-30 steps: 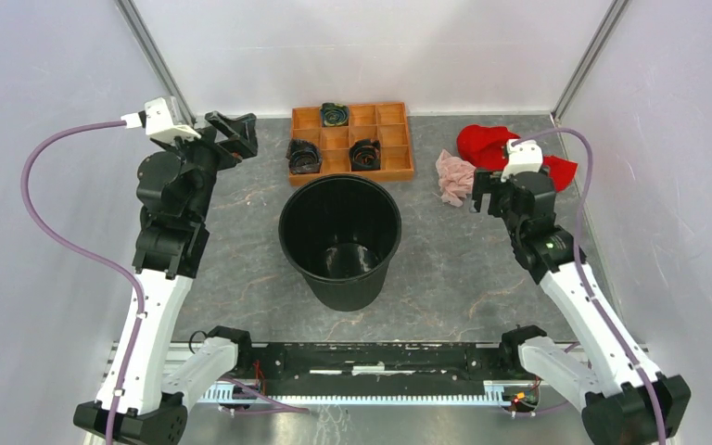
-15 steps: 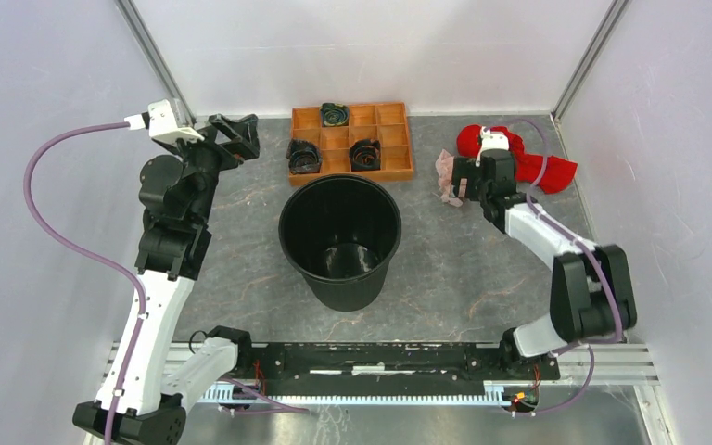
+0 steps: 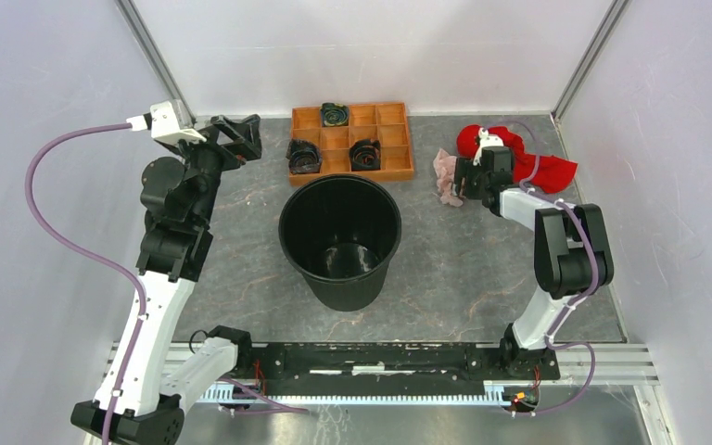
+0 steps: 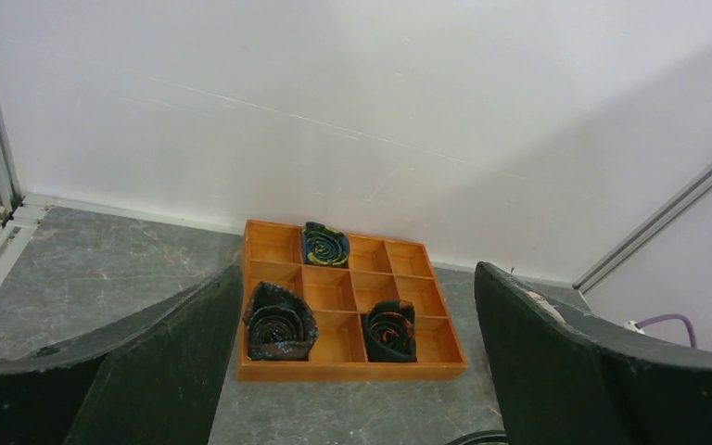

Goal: Put the trash bags into the trash bin

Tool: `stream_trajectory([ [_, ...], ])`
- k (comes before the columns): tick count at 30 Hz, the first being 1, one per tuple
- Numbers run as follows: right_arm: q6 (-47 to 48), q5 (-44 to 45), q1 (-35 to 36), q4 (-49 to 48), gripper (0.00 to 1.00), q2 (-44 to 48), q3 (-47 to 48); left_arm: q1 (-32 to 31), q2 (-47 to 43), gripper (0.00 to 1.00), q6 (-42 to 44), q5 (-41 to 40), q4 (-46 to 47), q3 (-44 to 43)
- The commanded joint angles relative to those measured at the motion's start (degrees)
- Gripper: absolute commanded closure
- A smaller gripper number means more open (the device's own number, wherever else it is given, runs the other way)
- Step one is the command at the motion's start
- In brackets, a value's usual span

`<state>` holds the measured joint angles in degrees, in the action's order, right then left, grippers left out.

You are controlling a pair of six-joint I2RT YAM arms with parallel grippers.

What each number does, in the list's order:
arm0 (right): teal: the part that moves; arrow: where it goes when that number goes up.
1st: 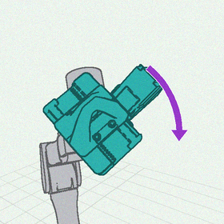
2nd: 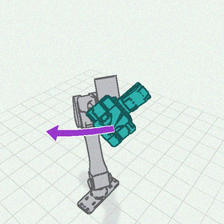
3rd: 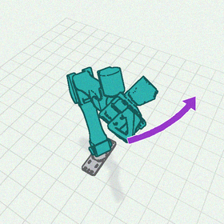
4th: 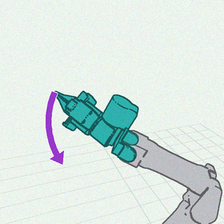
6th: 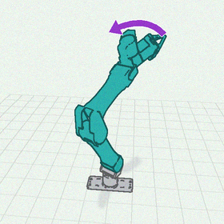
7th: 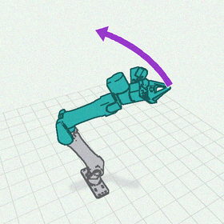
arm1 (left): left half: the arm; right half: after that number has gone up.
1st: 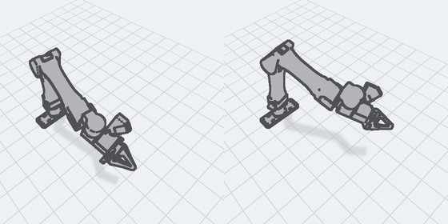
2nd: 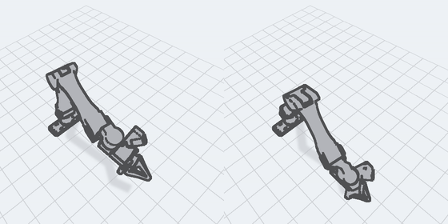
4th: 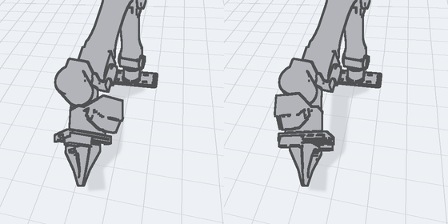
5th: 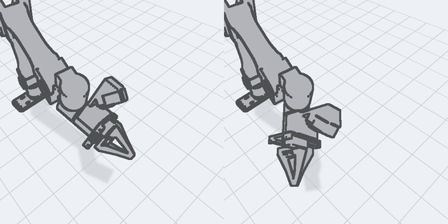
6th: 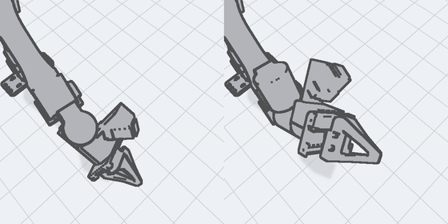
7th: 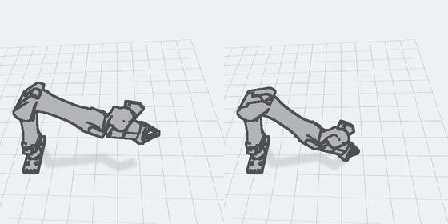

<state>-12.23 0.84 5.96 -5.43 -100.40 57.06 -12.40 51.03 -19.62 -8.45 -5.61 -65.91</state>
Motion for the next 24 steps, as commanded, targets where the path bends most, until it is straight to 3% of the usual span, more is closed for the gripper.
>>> stream_trajectory([
  [1, 0.2, -8.6, 0.0, -3.7, 0.32, -1.4, 1.0, -0.3, -0.1, 0.00, 2.6, 0.6, 3.1, 0.3],
  [3, 0.2, -10.8, -0.1, -4.2, 0.43, -1.1, -0.5, -0.3, -0.1, 0.00, 2.5, 0.7, 3.3, 0.4],
  [6, -0.3, -14.5, 0.3, -5.9, 0.74, 0.9, -5.0, -0.3, -0.1, 0.00, 2.5, 0.9, 3.5, 0.7],
  [9, 0.2, -14.8, 1.9, -5.4, 0.86, 4.6, -9.8, -0.3, -0.3, 0.00, 2.4, 1.0, 4.0, 1.1],
  [17, 2.3, -10.7, 11.5, 2.6, 0.95, 21.5, -21.6, -0.3, -0.3, 0.00, 1.7, 1.5, 5.0, 2.1],
  [24, -7.7, -13.8, 19.1, -1.1, 0.98, 32.0, -31.0, -0.5, 1.3, 0.00, -1.0, 5.8, 4.3, 0.7],
])
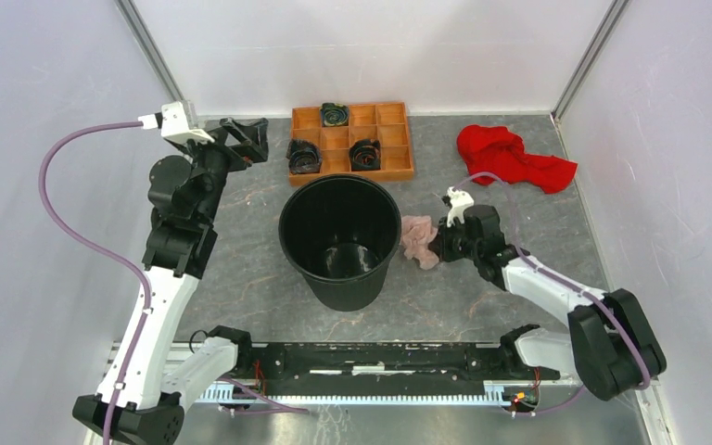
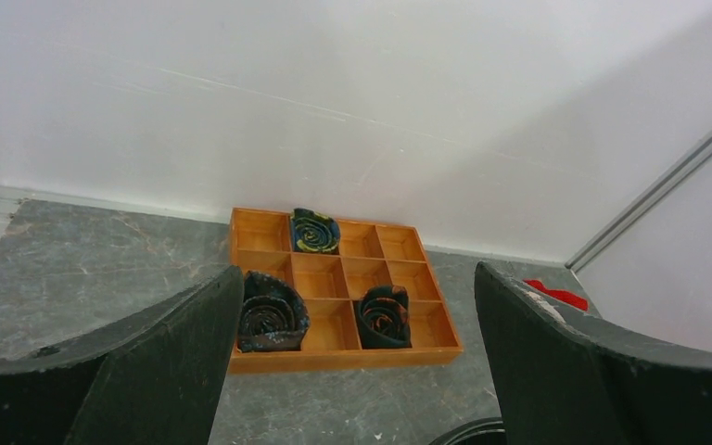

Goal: Put the trash bags into the trash bin

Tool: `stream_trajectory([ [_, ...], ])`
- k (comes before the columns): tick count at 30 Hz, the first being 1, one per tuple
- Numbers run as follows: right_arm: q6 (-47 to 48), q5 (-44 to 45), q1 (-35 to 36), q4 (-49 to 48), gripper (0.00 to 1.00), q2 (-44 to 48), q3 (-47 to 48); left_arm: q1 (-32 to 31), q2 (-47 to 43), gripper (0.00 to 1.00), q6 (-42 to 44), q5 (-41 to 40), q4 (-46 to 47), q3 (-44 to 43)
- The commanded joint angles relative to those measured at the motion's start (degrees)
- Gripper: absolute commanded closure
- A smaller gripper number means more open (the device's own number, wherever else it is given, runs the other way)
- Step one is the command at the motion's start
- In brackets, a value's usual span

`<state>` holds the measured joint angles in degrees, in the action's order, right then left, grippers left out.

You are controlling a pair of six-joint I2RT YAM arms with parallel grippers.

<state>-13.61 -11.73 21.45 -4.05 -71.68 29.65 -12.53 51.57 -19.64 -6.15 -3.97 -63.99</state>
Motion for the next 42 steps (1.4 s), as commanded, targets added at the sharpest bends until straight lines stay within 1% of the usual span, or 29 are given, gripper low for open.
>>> stream_trajectory([
  [1, -7.9, -1.4, 4.8, -4.0, 0.98, 4.0, -4.8, -0.4, 0.9, 0.00, -2.0, 4.7, 1.9, -1.9],
  [4, -13.9, -2.8, 8.8, -10.1, 0.99, 5.5, -7.6, -0.4, 1.6, 0.00, -5.2, 9.2, -3.1, -5.2],
  [8, -19.5, -1.9, 13.9, -15.7, 0.99, 5.5, -8.7, -0.4, 1.8, 0.00, -7.1, 20.2, -11.4, -10.9],
  [11, -23.0, -1.2, 17.0, -20.5, 0.99, 3.6, -8.9, -0.4, 1.8, 0.00, -8.8, 27.7, -16.5, -15.1],
  [14, -26.8, -1.3, 20.4, -26.6, 0.99, -0.3, -7.9, -0.5, 1.8, 0.00, -12.4, 34.6, -17.9, -17.6],
  [16, -27.8, -1.1, 23.0, -28.5, 0.99, -3.4, -5.5, -0.5, 1.9, 0.00, -14.7, 37.6, -17.0, -17.9],
  [20, -29.9, -1.7, 27.7, -31.2, 0.99, -10.8, 0.3, -1.2, 3.2, 0.00, -16.7, 39.3, -16.8, -18.2],
  [22, -30.7, -1.9, 29.0, -32.7, 0.99, -13.7, 2.4, -2.9, 4.2, 0.00, -17.9, 39.3, -16.3, -18.1],
  [24, -30.6, -3.1, 29.2, -32.7, 0.99, -15.5, 4.3, -7.4, 5.6, 0.00, -18.8, 38.1, -15.0, -17.8],
  [26, -28.3, -2.2, 28.8, -30.2, 0.99, -14.8, 4.6, -15.9, 7.7, 0.00, -18.0, 33.1, -14.7, -18.5],
  [28, -24.7, 0.1, 27.5, -25.3, 1.00, -11.7, 3.6, -24.1, 11.2, 0.00, -16.3, 28.2, -14.7, -19.8],
  [29, -23.3, 0.2, 26.2, -23.5, 1.00, -9.9, 2.2, -26.9, 12.5, 0.00, -15.1, 26.3, -14.7, -20.4],
  [32, -16.2, -1.3, 21.0, -17.1, 1.00, -2.1, -2.5, -32.8, 16.1, 0.00, -11.9, 19.9, -14.6, -21.4],
  [35, -10.1, -5.3, 13.1, -11.5, 1.00, 8.1, -8.5, -35.5, 19.0, 0.00, -9.5, 16.4, -13.5, -21.0],
  [37, -5.3, -5.9, 9.9, -7.1, 1.00, 15.5, -11.1, -36.4, 21.0, 0.00, -8.4, 14.9, -13.3, -21.0],
  [39, -1.8, -4.8, 8.2, -4.1, 1.00, 23.0, -12.8, -37.2, 23.3, 0.00, -7.3, 14.5, -13.3, -21.2],
  [42, 1.3, -1.2, 8.0, -1.8, 1.00, 32.6, -13.9, -38.4, 26.2, 0.00, -6.0, 14.9, -13.3, -21.4],
])
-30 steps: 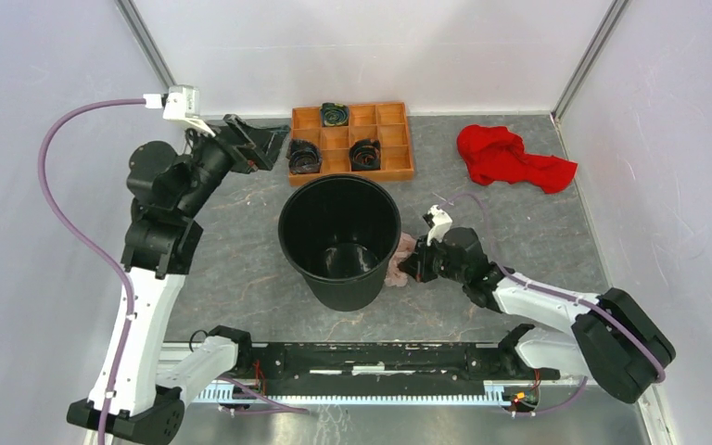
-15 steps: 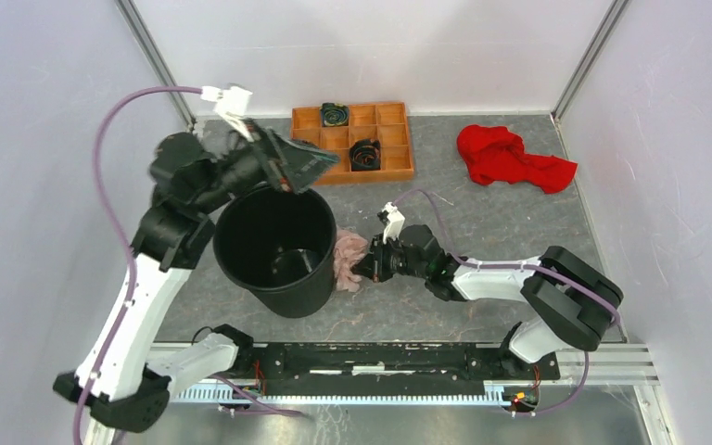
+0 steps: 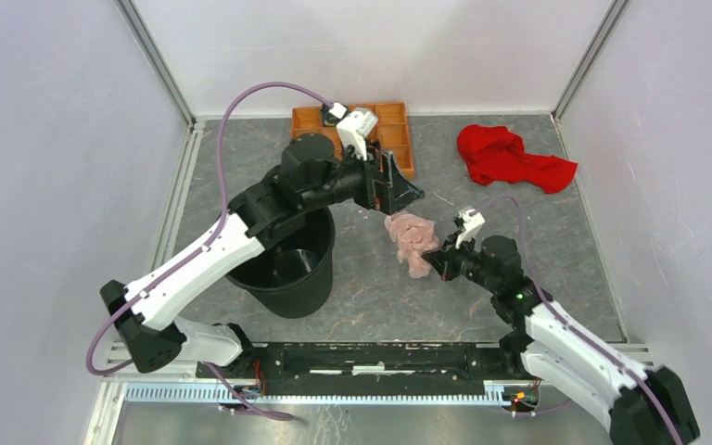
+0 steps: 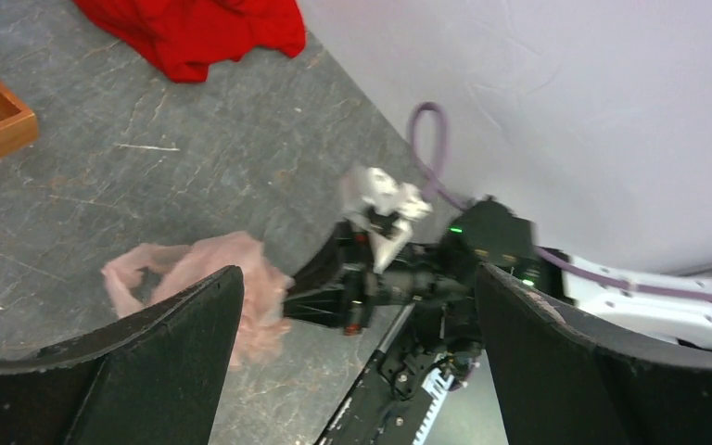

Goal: Put the trash bags into the trash bin

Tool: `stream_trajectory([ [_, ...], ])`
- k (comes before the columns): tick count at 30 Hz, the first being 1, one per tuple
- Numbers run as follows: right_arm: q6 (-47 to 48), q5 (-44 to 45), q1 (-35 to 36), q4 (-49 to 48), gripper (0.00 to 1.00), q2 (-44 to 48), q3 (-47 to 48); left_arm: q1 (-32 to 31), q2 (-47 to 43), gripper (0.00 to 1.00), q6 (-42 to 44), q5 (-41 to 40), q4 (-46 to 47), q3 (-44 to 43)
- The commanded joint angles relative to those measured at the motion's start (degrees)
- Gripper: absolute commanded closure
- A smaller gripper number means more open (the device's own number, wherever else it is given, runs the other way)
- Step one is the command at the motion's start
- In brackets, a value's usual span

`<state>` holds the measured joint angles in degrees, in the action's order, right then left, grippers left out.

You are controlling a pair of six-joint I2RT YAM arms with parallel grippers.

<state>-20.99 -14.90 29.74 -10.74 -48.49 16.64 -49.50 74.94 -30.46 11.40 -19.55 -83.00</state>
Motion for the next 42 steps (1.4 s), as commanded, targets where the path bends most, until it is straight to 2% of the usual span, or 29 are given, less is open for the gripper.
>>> stream_trajectory([
  [1, 9.1, 3.3, -0.3, 5.5, 1.00, 11.8, -0.8, -1.6, 3.4, 0.00, 4.9, -2.6, 2.2, -2.1],
  [3, 10.0, 4.9, -0.3, 6.0, 1.00, 15.9, -0.4, -1.9, 4.1, 0.00, 5.3, -2.8, 1.5, -1.8],
  [6, 12.0, 2.0, -0.4, 5.2, 0.99, 19.3, 0.8, -2.4, 4.3, 0.00, 6.0, -3.8, -0.1, -0.9],
  [15, 15.3, -0.8, -0.3, 6.7, 0.99, 21.4, 5.4, -3.2, 8.7, 0.00, 4.8, -0.7, -2.7, -0.1],
  [19, 14.6, -1.6, -0.3, 6.4, 0.99, 23.3, 6.2, -4.0, 13.2, 0.01, 5.9, -3.5, -8.4, -3.2],
  [21, 14.5, -1.7, -0.4, 6.3, 0.99, 24.3, 6.4, -4.1, 14.6, 0.09, 6.2, -4.6, -10.2, -4.1],
  [23, 14.6, -1.0, -0.4, 7.2, 0.99, 24.7, 6.4, -4.1, 15.1, 0.21, 6.4, -5.0, -10.5, -4.2],
  [28, 15.3, 0.5, -0.3, 10.6, 0.98, 23.1, 7.5, -4.1, 12.3, 0.68, 6.6, -8.6, -9.3, -4.1],
  [30, 15.3, 2.3, -0.3, 12.7, 0.93, 22.1, 7.5, -4.1, 10.2, 0.83, 6.6, -10.4, -8.2, -3.5],
  [31, 15.3, 3.4, -0.4, 13.6, 0.91, 21.3, 7.6, -4.1, 9.2, 0.87, 6.6, -10.6, -7.5, -3.2],
  [33, 15.3, 6.4, -0.3, 16.3, 0.85, 19.0, 8.5, -4.1, 7.4, 0.92, 6.4, -10.0, -6.2, -2.5],
  [38, 13.6, 18.1, -0.4, 25.9, 0.68, 11.4, 13.4, -4.0, 5.6, 0.94, 5.2, -7.3, -5.8, -3.6],
  [42, 14.9, 16.8, -0.3, 29.4, 0.63, 9.2, 16.4, -3.8, 4.9, 0.94, 3.3, -6.0, -5.8, -4.3],
])
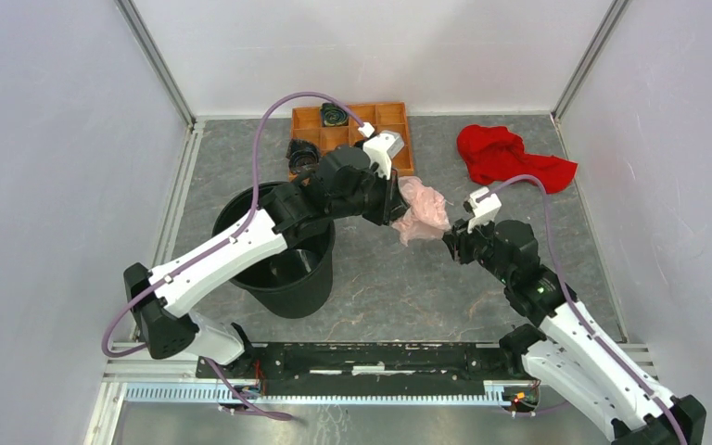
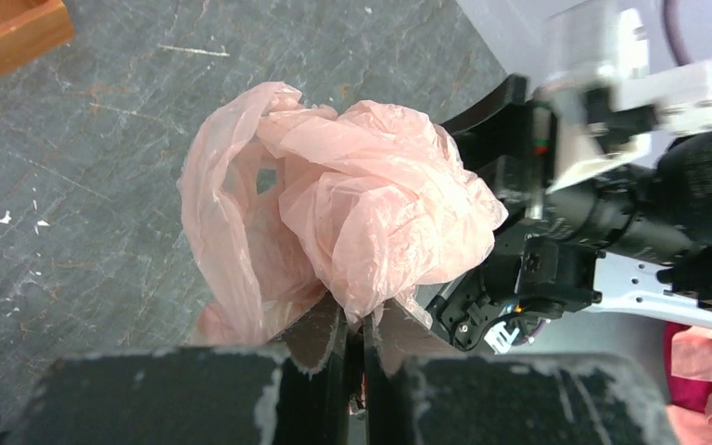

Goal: Put the trash bags into the trash bin

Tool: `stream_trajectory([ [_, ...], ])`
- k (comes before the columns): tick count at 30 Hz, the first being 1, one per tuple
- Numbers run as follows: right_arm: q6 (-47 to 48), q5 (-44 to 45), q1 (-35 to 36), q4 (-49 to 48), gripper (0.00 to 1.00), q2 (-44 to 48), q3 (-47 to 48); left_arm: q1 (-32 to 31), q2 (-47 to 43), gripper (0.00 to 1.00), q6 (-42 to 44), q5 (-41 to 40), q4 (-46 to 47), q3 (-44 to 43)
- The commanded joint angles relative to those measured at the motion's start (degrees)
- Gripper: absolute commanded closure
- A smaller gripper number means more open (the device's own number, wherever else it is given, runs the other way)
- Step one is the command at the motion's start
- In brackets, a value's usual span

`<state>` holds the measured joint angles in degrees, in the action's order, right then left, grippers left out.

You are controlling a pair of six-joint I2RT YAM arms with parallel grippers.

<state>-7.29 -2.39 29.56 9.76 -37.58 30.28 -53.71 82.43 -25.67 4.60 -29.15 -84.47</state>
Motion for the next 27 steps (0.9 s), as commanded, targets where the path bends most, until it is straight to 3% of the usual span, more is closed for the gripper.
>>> stream_trajectory([
  [1, 1.5, 2.6, -0.1, 8.5, 0.60, -1.0, 2.9, 0.5, -2.7, 0.94, -1.9, 0.8, 3.7, -3.0],
  [4, 2.5, -6.2, -0.2, 5.2, 0.43, 3.0, 1.9, 0.8, -3.0, 0.93, -3.3, 0.3, 3.6, -3.0],
  [7, 1.9, -9.5, -0.1, 4.1, 0.31, 6.4, 1.4, 1.0, -3.3, 0.91, -4.4, -1.4, 2.9, -2.9],
  [12, -2.0, -12.2, -0.2, 1.0, 0.23, 8.8, 0.5, 1.4, -4.1, 0.90, -6.5, -0.6, 3.1, -2.1],
  [20, -16.6, -9.7, -0.2, -18.7, 0.10, 11.8, -4.8, 1.6, -7.4, 0.83, -8.2, 11.1, 8.2, 4.6],
  [22, -18.8, -11.6, -0.2, -23.4, 0.13, 12.2, -6.0, 1.6, -8.4, 0.79, -8.7, 14.0, 9.7, 6.6],
  [24, -20.4, -13.2, -0.1, -27.5, 0.26, 13.1, -7.2, 1.6, -8.8, 0.75, -9.1, 15.9, 9.6, 7.5],
  [26, -21.5, -12.7, -0.1, -28.6, 0.54, 15.1, -8.6, 1.6, -9.5, 0.63, -8.9, 16.6, 8.2, 7.5],
  [27, -22.1, -11.7, -0.1, -27.9, 0.76, 16.1, -9.1, 1.6, -10.0, 0.50, -8.6, 16.3, 7.2, 7.4],
])
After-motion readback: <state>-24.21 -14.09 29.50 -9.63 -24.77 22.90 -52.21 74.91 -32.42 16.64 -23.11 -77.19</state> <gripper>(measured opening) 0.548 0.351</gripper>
